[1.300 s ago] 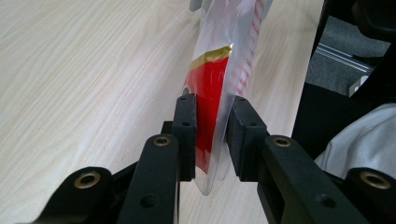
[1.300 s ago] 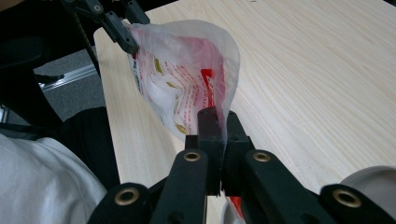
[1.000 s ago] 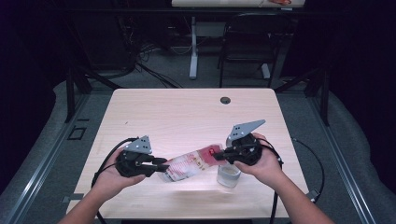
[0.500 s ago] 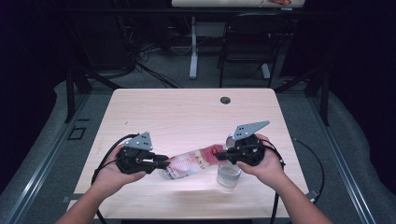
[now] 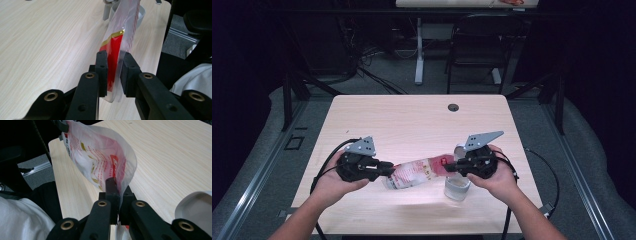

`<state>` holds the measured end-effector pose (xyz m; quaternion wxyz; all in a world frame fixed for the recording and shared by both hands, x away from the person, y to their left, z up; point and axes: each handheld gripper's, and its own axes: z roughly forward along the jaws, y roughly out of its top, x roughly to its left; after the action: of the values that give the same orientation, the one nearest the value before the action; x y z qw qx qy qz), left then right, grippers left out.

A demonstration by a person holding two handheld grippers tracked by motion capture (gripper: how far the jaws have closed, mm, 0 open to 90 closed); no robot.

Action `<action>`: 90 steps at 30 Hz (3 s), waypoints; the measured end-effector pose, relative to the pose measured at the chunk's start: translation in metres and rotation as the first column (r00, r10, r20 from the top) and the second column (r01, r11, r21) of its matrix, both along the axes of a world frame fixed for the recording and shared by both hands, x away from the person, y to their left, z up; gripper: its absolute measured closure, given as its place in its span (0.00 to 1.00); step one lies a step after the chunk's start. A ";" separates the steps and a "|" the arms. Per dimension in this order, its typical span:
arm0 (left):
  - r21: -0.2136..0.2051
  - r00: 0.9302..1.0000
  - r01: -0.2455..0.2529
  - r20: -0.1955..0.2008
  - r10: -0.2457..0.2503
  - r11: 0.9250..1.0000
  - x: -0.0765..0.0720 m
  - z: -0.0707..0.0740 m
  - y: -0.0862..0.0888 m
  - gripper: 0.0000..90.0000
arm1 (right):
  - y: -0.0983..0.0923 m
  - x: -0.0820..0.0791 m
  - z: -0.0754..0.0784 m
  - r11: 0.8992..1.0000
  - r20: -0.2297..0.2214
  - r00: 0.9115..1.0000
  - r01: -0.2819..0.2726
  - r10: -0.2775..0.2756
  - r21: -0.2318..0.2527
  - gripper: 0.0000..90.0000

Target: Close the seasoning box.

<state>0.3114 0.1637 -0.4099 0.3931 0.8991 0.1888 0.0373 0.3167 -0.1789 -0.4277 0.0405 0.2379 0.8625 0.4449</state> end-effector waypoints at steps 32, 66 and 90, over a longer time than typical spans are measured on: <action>0.009 0.999 0.037 0.014 -0.037 0.999 0.006 0.023 -0.009 0.95 | -0.010 -0.004 -0.003 0.999 0.009 1.000 0.015 -0.016 0.047 0.98; 0.023 0.999 0.051 0.004 -0.051 0.998 0.013 0.040 -0.022 0.96 | -0.021 -0.011 -0.011 0.990 0.059 0.995 0.079 -0.086 0.114 0.97; 0.054 0.998 0.063 0.002 -0.063 0.997 0.017 0.049 -0.031 0.96 | -0.029 -0.012 -0.016 0.976 0.027 0.992 0.116 -0.124 0.186 0.95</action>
<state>0.3284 0.1331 -0.3609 0.3699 0.9149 0.1584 0.0317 0.3044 -0.2076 -0.4433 0.0617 0.2836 0.8007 0.5241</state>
